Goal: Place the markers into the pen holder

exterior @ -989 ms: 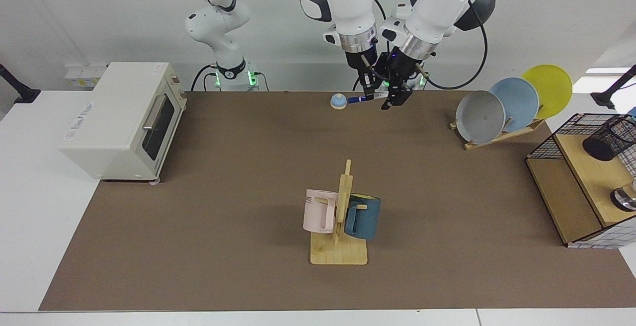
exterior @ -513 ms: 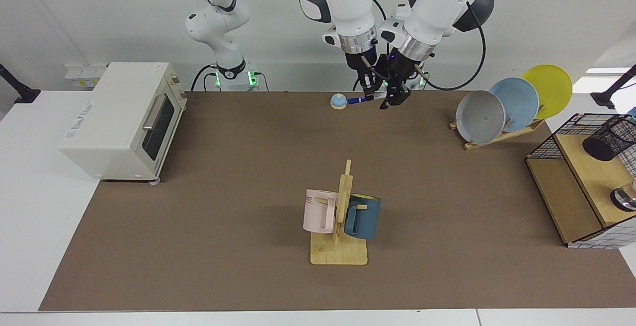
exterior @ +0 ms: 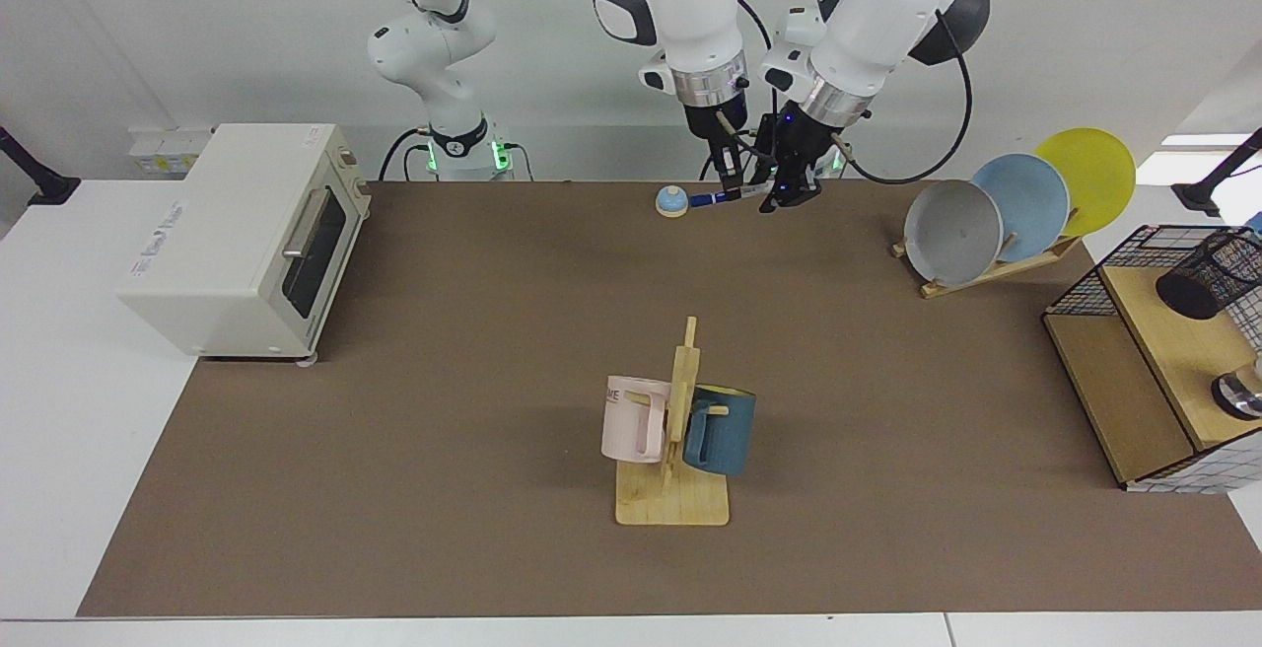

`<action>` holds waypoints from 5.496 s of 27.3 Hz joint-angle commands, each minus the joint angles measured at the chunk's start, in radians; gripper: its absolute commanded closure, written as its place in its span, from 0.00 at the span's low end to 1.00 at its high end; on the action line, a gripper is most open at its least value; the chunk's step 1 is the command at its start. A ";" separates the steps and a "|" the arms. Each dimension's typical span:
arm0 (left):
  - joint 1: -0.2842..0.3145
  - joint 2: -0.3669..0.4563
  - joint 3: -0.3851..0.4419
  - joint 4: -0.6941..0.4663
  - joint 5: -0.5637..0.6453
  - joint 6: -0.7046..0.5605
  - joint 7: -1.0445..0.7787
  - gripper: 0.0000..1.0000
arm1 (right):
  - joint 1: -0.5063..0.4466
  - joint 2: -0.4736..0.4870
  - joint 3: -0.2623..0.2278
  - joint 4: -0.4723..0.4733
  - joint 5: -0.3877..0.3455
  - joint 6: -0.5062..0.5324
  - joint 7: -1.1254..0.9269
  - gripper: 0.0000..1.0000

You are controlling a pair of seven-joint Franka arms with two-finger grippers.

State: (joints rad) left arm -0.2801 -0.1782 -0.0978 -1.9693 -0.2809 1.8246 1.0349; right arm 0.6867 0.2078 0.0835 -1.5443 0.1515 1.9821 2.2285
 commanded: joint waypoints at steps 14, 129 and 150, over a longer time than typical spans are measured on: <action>0.010 -0.012 0.004 -0.010 0.002 0.009 -0.026 1.00 | -0.012 -0.008 0.002 -0.023 0.028 0.014 -0.036 1.00; 0.621 0.293 0.059 0.432 1.198 0.159 0.761 1.00 | -0.622 -0.197 -0.018 0.027 -0.168 -0.493 -1.955 0.00; 0.648 0.324 0.062 0.423 1.198 0.190 0.804 1.00 | -0.624 -0.197 -0.018 0.027 -0.167 -0.493 -1.959 0.00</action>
State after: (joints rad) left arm 0.3488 0.1294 -0.0258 -1.5620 0.9115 1.9976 1.8209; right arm 0.0845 0.0236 0.0541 -1.5073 -0.0242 1.4725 0.2977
